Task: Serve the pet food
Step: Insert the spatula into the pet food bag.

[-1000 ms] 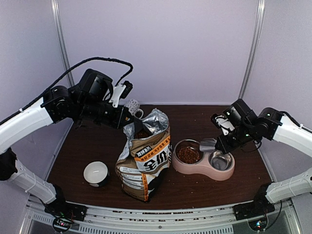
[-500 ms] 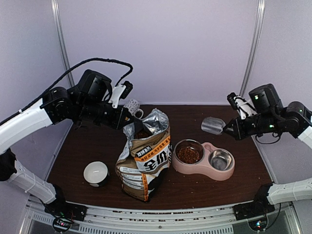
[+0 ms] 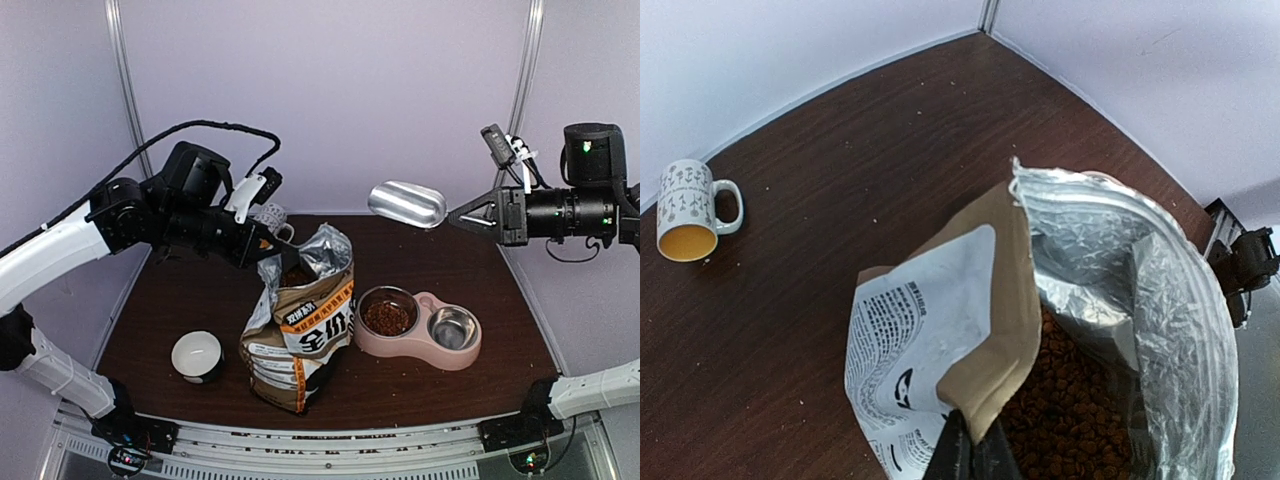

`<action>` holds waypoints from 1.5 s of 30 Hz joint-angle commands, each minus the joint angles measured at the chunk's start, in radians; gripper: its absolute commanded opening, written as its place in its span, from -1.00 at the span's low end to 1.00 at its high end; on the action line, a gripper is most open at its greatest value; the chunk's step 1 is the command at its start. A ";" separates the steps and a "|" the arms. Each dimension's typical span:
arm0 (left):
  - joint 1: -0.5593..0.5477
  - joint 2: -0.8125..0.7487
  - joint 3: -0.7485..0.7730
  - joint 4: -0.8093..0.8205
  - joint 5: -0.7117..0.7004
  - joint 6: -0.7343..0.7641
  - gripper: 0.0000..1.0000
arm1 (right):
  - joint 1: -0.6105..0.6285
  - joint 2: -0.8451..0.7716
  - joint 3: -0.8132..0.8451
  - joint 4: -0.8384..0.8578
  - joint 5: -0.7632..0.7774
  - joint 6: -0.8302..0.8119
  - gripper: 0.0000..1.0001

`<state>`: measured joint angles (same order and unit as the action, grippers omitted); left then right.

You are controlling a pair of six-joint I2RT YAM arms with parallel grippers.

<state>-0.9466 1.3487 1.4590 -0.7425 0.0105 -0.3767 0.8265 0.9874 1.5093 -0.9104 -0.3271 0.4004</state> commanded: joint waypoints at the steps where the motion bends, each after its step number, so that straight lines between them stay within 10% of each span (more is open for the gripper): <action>1: -0.041 -0.007 0.093 0.247 0.065 0.071 -0.97 | 0.041 0.040 0.067 0.003 -0.058 -0.006 -1.00; 33: -0.119 0.092 0.138 0.283 0.025 0.020 -1.00 | 0.322 0.693 0.407 -0.586 0.660 -0.167 -1.00; 45: -0.109 0.060 -0.018 0.386 -0.073 -0.070 -1.00 | 0.318 0.876 0.250 -0.369 0.426 -0.198 -1.00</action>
<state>-1.0569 1.4456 1.4631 -0.5850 -0.0475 -0.4065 1.1538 1.7557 1.8259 -1.2617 0.1844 0.2386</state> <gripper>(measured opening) 0.024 0.081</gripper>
